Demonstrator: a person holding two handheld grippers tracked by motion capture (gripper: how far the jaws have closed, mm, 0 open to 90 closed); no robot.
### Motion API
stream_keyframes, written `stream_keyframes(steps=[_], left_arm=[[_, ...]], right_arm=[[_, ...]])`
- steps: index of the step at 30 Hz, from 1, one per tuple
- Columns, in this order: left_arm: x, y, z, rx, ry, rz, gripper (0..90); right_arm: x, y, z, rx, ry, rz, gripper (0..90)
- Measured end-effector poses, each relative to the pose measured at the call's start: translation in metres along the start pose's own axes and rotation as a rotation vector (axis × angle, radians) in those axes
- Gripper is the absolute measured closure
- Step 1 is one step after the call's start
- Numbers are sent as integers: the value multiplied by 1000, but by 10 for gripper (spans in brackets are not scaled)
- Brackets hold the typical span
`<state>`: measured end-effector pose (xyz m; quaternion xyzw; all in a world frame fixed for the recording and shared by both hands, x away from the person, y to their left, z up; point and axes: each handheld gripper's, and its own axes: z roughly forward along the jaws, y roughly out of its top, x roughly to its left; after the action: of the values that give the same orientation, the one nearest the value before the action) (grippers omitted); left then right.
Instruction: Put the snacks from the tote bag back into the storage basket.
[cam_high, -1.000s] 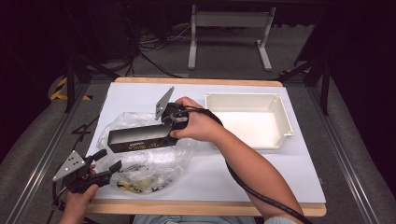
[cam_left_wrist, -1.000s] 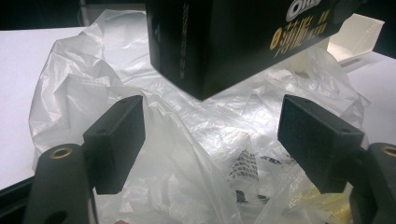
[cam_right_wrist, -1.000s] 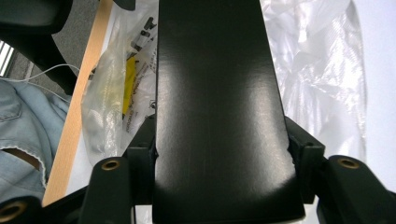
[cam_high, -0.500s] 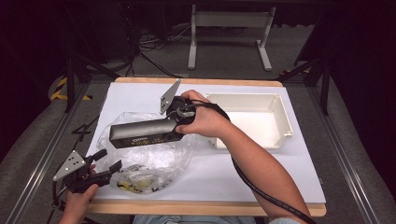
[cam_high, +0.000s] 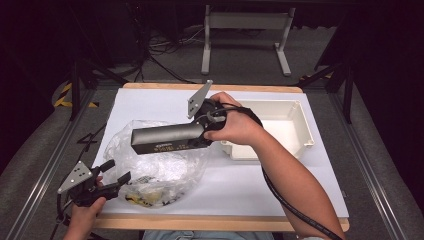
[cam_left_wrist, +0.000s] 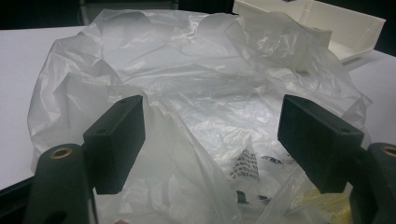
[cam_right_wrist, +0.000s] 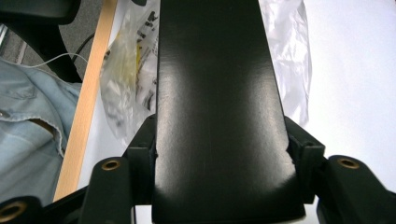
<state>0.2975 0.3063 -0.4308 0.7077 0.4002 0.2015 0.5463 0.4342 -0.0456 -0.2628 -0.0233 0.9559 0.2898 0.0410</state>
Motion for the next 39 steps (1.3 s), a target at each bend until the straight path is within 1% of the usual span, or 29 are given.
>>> stream_keyframes(steps=[3,4,5,6,7,9,13,14,15,16,18,19,20,21,23,27,30,33,36,37,38,39], left_arm=[[0,0,0,4,0,2,241],[0,0,0,7,-1,2,241],[0,0,0,6,-1,1,241],[0,0,0,6,-1,1,241],[0,0,0,8,-1,3,241],[-1,0,1,3,0,2,241],[-1,0,1,4,2,1,241],[-1,0,1,4,2,1,241],[-1,0,1,5,1,3,241],[-1,0,1,6,2,3,241],[-1,0,1,8,2,4,241],[-1,0,1,8,2,4,241],[-1,0,1,10,1,3,241],[-1,0,1,9,2,3,241],[-1,0,1,7,4,4,241],[-1,0,1,10,3,2,241],[-1,0,1,12,3,2,241],[-1,-1,2,12,5,-1,241],[-1,-1,2,13,7,-3,241],[-1,-1,2,13,7,-3,241],[-1,-1,2,13,7,-3,241],[0,-1,1,12,7,-5,241]], right_arm=[[1,-8,-7,4,-7,8,433],[1,-13,-10,8,-8,14,433],[1,-16,-13,10,-19,22,433],[1,-16,-13,10,-19,22,433],[1,-20,-16,14,-20,31,433],[1,-26,-22,17,-29,40,433],[1,-37,-33,6,-47,53,433],[2,-40,-36,4,-51,63,433],[1,-42,-38,4,-53,58,433],[2,-45,-41,-2,-65,70,433],[1,-51,-47,-8,-69,68,433],[1,-51,-47,-8,-69,68,433],[1,-56,-52,-11,-78,81,433],[1,-60,-55,-6,-85,81,433],[0,-68,-62,-4,-98,97,433],[-3,-83,-72,-13,-113,112,433],[-6,-91,-75,-14,-111,121,433],[-9,-104,-82,-12,-133,129,433],[-13,-114,-88,-11,-140,133,433],[-13,-117,-90,-9,-134,144,433],[-13,-117,-90,-9,-134,144,433],[-16,-124,-95,-10,-138,159,433]])
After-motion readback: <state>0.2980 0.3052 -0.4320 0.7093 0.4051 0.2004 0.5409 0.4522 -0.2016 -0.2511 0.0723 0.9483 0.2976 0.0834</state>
